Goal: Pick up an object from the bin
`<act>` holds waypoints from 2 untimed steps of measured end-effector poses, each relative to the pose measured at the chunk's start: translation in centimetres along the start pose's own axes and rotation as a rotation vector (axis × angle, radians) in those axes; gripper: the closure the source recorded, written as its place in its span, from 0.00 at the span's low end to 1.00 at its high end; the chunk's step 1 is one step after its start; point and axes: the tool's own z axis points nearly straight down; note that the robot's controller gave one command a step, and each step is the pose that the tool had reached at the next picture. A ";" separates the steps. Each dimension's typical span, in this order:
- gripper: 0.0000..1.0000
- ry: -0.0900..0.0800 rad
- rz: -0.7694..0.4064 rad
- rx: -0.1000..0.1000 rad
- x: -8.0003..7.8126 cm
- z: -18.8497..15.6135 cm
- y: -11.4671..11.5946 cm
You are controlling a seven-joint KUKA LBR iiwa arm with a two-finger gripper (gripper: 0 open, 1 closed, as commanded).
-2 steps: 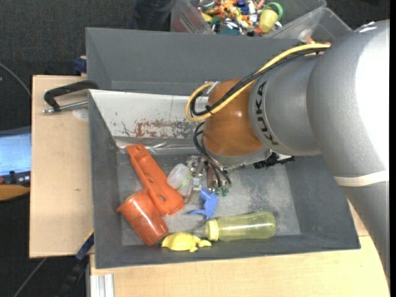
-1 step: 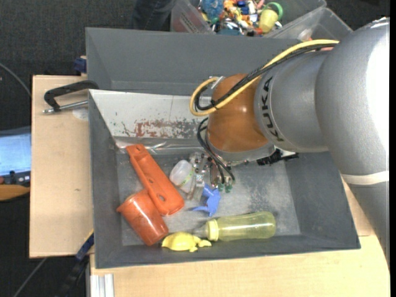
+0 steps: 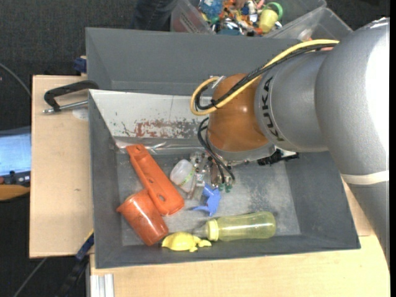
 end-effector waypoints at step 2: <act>1.00 -0.006 -0.021 -0.002 -0.8 -0.8 -0.7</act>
Offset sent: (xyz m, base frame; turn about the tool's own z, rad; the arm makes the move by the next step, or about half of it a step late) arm 0.0102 -0.0112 0.0031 -0.0254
